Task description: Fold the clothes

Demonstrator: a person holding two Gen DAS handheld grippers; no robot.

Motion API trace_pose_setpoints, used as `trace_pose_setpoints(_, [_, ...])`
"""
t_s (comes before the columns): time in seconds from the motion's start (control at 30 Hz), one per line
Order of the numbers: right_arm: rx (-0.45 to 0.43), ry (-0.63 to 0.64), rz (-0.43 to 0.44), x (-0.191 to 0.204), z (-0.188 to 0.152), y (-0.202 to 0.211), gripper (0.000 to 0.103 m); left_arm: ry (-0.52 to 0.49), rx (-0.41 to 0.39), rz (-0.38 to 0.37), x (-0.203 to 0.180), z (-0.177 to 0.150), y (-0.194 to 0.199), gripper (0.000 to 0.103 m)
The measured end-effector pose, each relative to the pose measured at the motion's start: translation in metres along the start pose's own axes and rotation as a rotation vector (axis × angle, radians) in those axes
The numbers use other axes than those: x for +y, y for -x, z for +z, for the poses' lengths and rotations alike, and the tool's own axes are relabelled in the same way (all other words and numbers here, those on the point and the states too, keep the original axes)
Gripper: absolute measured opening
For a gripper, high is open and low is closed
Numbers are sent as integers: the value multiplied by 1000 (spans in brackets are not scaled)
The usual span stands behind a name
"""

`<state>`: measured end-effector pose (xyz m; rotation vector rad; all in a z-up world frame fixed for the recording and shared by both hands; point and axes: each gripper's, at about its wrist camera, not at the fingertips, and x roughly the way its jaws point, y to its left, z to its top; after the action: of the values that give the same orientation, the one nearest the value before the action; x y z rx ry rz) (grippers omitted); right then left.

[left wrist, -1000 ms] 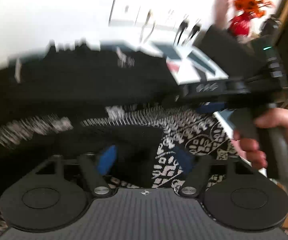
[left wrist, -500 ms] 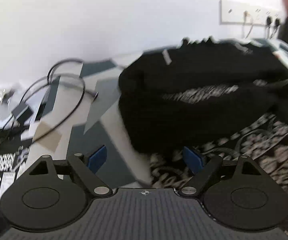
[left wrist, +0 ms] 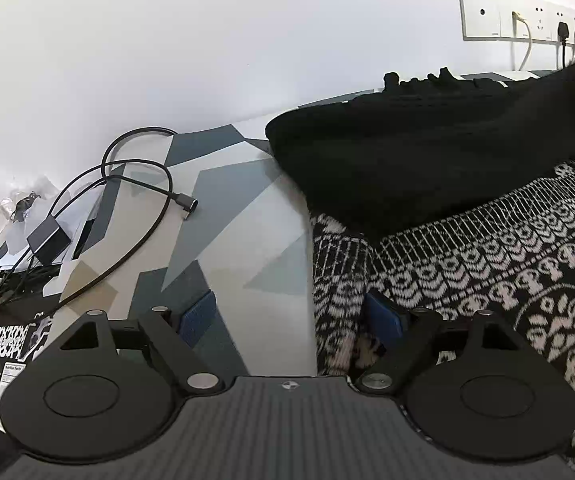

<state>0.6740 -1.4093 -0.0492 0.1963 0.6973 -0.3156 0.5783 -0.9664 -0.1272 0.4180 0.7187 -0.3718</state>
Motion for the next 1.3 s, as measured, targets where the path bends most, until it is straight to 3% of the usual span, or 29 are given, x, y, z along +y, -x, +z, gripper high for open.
trace_pose_setpoints(0.13, [130, -36, -11, -29, -19, -29, 6, -21, -3, -4, -7, 10, -7, 84])
trace_pose_setpoints(0.3, [170, -110, 5, -47, -35, -49, 9, -93, 14, -35, -13, 27, -18, 84])
trace_pose_setpoints(0.37, [164, -138, 15, -54, -34, -50, 20, -137, 9, -43, -19, 33, -20, 84])
trace_pose_setpoints(0.43, [160, -163, 32, -61, -33, -51, 37, -182, -5, -35, -28, 36, -21, 84])
trace_pose_setpoints(0.53, [163, -187, 59, -72, -31, -58, 50, -234, -33, -7, -43, 38, -23, 84])
trace_pose_setpoints(0.67, [191, -200, 105, -79, -28, -73, 52, -231, -57, 32, -49, 40, -26, 80])
trace_pose_setpoints(0.7, [199, -200, 121, -79, -28, -77, 52, -226, -61, 40, -49, 41, -27, 72])
trace_pose_setpoints(0.73, [202, -195, 129, -78, -26, -80, 41, -213, -60, 46, -47, 42, -28, 49])
trace_pose_setpoints(0.77, [193, -184, 132, -75, -22, -80, 25, -188, -52, 46, -44, 43, -28, 40])
trace_pose_setpoints(0.8, [184, -173, 135, -73, -19, -79, 4, -154, -49, 39, -40, 44, -26, 40])
trace_pose_setpoints(0.97, [113, -126, 193, -56, 9, -69, 4, -78, -89, 77, -27, 44, -16, 29])
trace_pose_setpoints(1.13, [42, -100, 251, -40, 38, -68, 4, -18, -57, 122, -15, 39, -23, 29])
trace_pose_setpoints(1.23, [91, -63, 196, -35, 40, -95, 4, -52, -25, 101, -19, 37, -30, 33])
trace_pose_setpoints(1.3, [136, -58, 148, -38, 29, -111, 4, -116, -19, 121, -28, 37, -32, 44])
